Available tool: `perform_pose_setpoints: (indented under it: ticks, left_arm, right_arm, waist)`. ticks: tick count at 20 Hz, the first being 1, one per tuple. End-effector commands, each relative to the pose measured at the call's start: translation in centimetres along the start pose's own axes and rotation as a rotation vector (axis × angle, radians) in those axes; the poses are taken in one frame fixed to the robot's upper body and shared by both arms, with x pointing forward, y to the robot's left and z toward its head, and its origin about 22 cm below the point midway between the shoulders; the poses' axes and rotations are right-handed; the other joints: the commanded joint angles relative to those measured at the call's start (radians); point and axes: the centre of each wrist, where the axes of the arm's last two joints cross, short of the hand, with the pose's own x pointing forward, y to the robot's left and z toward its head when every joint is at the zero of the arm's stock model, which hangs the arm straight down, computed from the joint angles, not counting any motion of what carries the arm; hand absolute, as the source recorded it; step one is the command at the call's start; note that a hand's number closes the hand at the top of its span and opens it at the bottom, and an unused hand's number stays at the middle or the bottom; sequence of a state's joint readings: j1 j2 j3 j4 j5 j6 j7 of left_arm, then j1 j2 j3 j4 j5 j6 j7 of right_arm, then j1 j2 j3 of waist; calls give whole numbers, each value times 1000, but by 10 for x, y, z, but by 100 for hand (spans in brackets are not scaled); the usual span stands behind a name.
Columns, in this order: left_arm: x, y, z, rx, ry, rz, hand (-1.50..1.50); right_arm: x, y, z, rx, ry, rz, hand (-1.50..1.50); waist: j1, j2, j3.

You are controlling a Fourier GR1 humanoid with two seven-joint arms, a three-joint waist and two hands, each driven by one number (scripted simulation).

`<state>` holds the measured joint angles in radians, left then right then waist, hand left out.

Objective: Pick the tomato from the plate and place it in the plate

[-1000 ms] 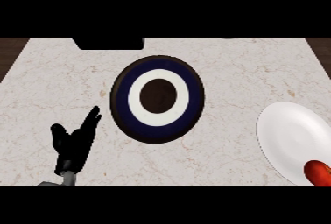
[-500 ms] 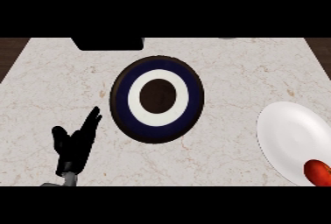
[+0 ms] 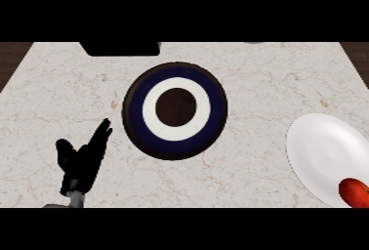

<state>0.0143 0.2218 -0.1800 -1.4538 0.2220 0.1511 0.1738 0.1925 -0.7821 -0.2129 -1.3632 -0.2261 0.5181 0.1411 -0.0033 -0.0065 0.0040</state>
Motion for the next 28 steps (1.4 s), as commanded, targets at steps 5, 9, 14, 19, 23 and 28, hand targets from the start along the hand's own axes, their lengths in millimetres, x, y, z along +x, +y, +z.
perform_pose_setpoints:
  ticks: [5,9,14,19,23,28]
  left_arm:
    - [-12,0,-11,-25,46,32,0]
    - [-7,4,-4,-26,47,3,0]
    - [-7,17,2,-8,44,6,0]
    - [-8,-12,0,-23,31,17,0]
    - [-8,10,5,-22,53,5,0]
    - [-9,-11,-3,-14,47,22,0]
  right_arm:
    - [1,12,-9,-34,81,103,-150]
    - [-10,2,-6,-4,91,93,-150]
    - [4,51,-43,33,73,108,-150]
    - [-29,51,-28,116,70,172,150]
    - [-17,65,-43,78,16,247,150]
    - [-25,70,-44,37,10,267,150]
  waist:
    - [0,7,-4]
    - [1,6,-4]
    - [7,7,-4]
    - [2,6,-3]
    - [6,6,-4]
    - [3,6,-4]
